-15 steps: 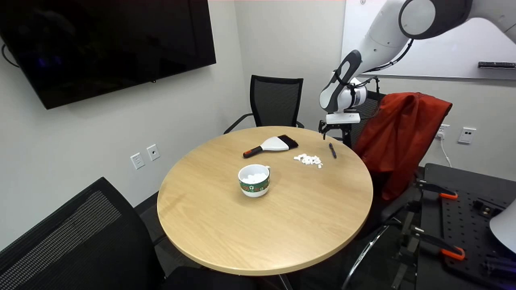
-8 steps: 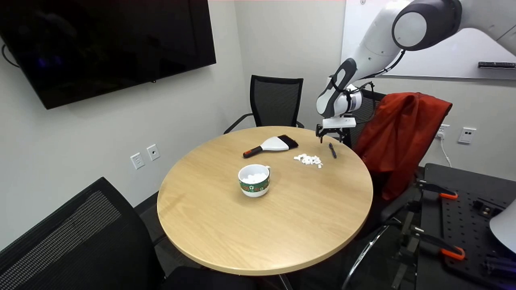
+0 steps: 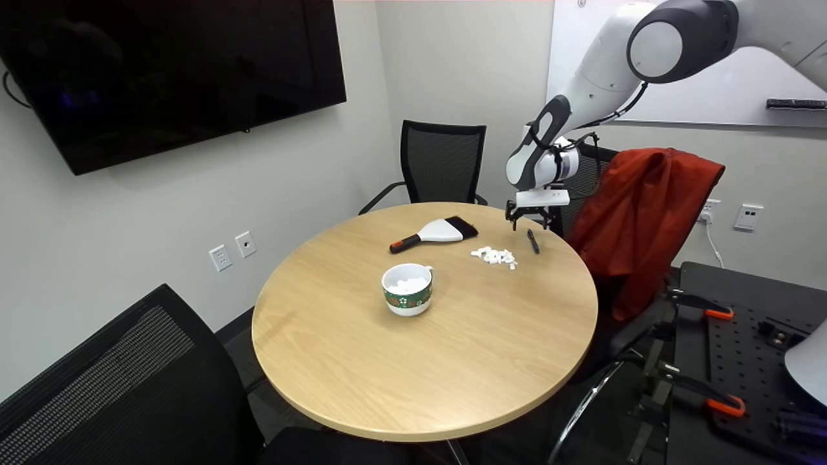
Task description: Use the pen to stir the contents in the mug then empty the mug.
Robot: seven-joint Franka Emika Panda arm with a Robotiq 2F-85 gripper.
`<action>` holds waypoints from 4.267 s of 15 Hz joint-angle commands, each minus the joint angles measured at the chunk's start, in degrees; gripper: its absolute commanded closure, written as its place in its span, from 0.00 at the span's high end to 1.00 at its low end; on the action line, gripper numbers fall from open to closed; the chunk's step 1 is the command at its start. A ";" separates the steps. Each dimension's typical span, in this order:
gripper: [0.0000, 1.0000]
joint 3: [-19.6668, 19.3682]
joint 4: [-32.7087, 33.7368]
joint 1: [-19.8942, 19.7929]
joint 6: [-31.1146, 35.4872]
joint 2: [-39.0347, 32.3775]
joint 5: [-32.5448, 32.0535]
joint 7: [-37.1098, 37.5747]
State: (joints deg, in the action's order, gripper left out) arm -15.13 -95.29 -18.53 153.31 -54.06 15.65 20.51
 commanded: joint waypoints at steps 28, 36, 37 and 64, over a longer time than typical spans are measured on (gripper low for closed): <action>0.04 -2.47 -20.51 8.99 8.19 18.35 -1.41 1.51; 0.16 -3.54 -26.25 15.55 9.21 26.59 -7.13 1.20; 0.16 -3.51 -26.97 15.78 9.22 27.35 -7.28 1.20; 0.16 -39.49 -28.66 65.22 45.08 13.90 0.49 6.70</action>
State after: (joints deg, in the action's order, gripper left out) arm -54.62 -123.95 46.65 198.39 -40.17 16.14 27.21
